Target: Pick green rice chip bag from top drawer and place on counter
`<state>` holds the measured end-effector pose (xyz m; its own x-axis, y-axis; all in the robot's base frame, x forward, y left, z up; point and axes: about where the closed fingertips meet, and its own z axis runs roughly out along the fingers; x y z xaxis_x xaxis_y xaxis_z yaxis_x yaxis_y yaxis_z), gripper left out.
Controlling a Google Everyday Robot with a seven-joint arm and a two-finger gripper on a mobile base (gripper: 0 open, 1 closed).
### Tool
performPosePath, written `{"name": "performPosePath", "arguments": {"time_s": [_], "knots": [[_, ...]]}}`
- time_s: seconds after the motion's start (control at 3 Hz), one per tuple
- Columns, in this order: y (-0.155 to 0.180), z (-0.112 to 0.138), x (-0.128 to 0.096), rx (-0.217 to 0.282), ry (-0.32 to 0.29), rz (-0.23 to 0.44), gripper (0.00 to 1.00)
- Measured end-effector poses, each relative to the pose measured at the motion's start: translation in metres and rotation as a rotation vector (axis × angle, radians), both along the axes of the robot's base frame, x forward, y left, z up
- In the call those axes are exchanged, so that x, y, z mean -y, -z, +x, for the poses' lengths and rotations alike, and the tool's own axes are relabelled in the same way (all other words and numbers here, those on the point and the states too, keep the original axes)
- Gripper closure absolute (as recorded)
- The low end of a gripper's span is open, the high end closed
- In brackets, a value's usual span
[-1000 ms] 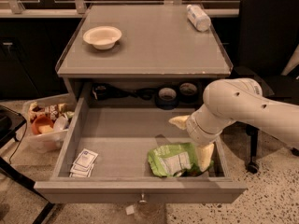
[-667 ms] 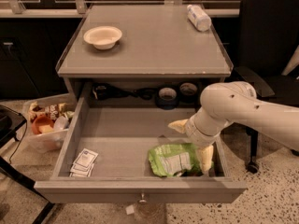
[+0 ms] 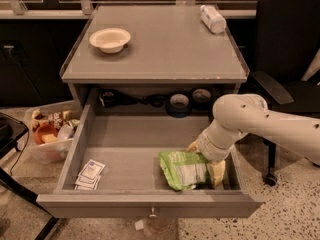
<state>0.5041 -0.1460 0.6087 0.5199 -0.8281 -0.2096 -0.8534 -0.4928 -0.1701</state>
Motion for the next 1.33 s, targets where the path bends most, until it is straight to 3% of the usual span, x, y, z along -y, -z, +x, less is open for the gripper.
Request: {"name": "performPosePath", "arguments": {"time_s": [0.33, 0.67, 1.0, 1.33], "knots": [[-0.005, 0.0, 0.0, 0.0, 0.0, 0.0, 0.65], [-0.047, 0.005, 0.007, 0.062, 0.135, 0.036, 0.89], [-0.12, 0.013, 0.012, 0.171, 0.281, 0.082, 1.0], [-0.195, 0.021, 0.012, 0.299, 0.385, 0.136, 1.0]]}}
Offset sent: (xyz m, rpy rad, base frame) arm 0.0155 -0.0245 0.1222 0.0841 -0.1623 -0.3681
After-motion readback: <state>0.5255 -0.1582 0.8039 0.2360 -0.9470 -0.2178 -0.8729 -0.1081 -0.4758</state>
